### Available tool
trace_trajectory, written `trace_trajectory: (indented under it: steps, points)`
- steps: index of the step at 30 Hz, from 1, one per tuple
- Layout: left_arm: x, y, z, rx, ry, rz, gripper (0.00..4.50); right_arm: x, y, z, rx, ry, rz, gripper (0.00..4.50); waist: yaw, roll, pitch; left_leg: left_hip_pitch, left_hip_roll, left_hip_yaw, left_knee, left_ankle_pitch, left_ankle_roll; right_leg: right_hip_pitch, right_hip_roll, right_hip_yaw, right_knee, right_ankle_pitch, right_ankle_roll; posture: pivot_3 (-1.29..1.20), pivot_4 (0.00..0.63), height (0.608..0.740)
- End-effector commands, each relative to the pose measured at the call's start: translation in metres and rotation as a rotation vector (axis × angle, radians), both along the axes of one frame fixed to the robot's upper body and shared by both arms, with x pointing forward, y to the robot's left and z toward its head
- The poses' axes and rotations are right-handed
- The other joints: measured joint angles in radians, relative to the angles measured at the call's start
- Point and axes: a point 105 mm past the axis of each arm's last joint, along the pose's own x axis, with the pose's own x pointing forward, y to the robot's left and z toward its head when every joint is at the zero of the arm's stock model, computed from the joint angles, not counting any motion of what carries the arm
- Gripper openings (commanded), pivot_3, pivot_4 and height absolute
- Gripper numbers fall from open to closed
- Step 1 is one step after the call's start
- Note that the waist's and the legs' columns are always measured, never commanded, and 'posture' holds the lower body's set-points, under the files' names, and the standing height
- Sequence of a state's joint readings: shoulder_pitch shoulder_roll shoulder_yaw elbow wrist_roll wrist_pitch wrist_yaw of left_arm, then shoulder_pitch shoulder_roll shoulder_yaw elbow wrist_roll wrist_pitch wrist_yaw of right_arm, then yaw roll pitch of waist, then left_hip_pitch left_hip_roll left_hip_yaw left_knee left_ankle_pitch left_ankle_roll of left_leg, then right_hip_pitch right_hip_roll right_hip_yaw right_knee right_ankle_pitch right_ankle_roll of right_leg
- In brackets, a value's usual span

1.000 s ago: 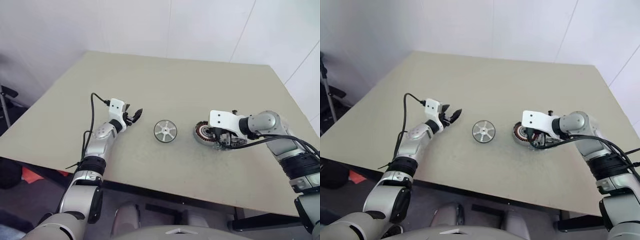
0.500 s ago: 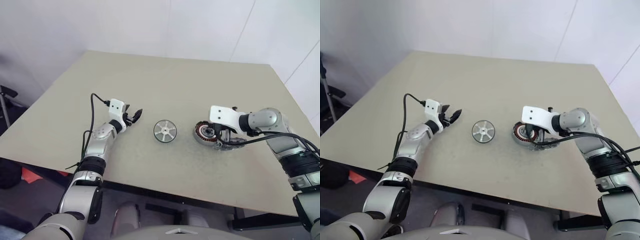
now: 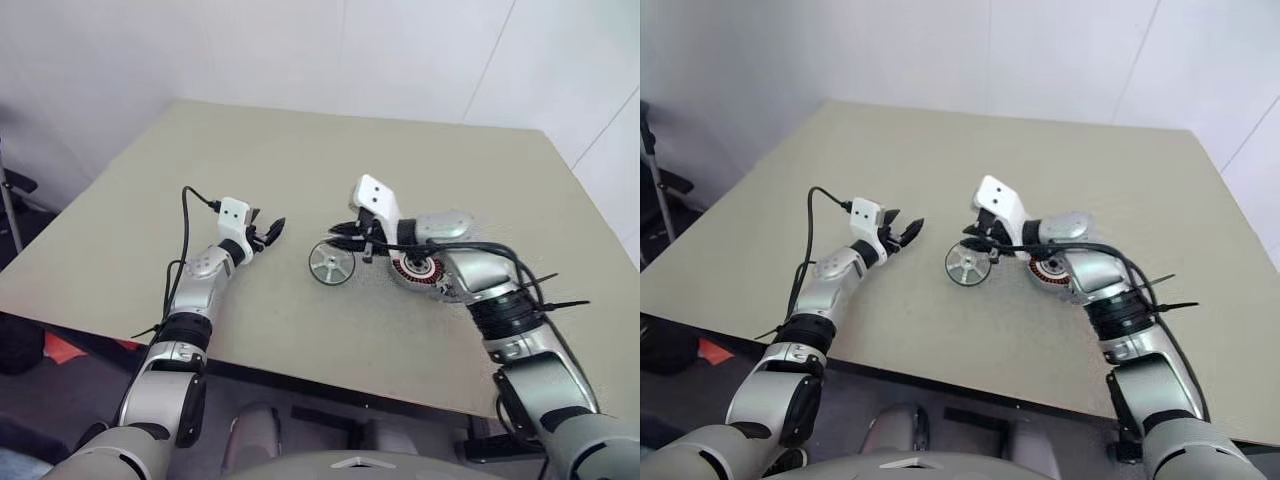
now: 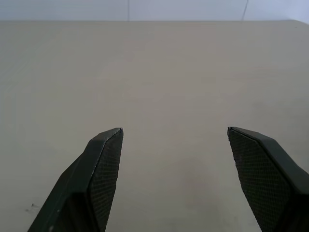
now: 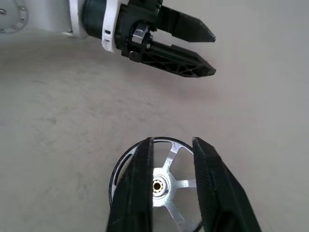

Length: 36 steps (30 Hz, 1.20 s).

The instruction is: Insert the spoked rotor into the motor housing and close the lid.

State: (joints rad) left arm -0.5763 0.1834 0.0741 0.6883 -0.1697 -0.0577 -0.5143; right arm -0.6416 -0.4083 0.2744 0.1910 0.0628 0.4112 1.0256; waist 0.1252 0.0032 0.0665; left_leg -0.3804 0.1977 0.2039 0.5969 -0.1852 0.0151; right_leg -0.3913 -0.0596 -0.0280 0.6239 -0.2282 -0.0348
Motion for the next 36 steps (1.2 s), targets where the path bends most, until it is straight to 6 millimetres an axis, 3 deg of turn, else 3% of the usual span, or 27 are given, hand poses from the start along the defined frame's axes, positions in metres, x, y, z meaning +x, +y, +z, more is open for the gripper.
trace_trajectory:
  steps: [1, 9, 15, 28, 36]
  points:
    - [0.001, 0.002, 0.016, 0.005, -0.066, 0.007, 3.69, 0.015, -0.004, 0.005, -0.016, -0.055, -0.051, 2.22, 0.000, 0.000, 0.000, 0.000, 0.000, 0.000, 0.000, 0.000, 0.000, 0.000, 0.000, 0.000, 0.000, 0.000, 0.000, 0.00, 0.000, 0.740]
    - [-0.001, 0.001, 0.014, 0.005, -0.062, 0.008, 3.69, 0.033, -0.028, 0.015, -0.014, -0.078, -0.143, 2.22, -0.001, 0.000, 0.000, 0.000, 0.000, 0.000, -0.001, 0.000, 0.000, 0.000, 0.000, 0.000, 0.000, 0.000, 0.000, 0.00, 0.000, 0.740]
    - [0.000, -0.003, 0.015, 0.003, -0.063, 0.000, 3.69, 0.030, -0.043, -0.006, -0.067, -0.016, -0.151, 2.22, -0.001, 0.000, 0.000, 0.000, 0.000, 0.000, 0.000, 0.000, 0.000, 0.000, 0.000, 0.000, 0.000, 0.000, 0.000, 0.00, 0.000, 0.740]
    - [0.001, -0.003, 0.014, 0.004, -0.060, 0.004, 3.69, 0.028, -0.045, -0.016, -0.092, 0.003, -0.171, 2.22, -0.001, 0.000, 0.000, 0.000, 0.000, 0.000, 0.000, 0.000, 0.000, 0.000, 0.000, 0.000, 0.000, 0.000, 0.000, 0.00, 0.000, 0.740]
    - [-0.001, 0.000, 0.012, 0.010, -0.059, 0.011, 3.69, 0.018, -0.041, -0.005, -0.141, -0.080, -0.075, 2.22, -0.001, 0.000, 0.000, 0.000, 0.000, 0.000, 0.000, 0.000, 0.000, 0.000, 0.000, 0.000, 0.000, 0.000, 0.000, 0.00, 0.000, 0.740]
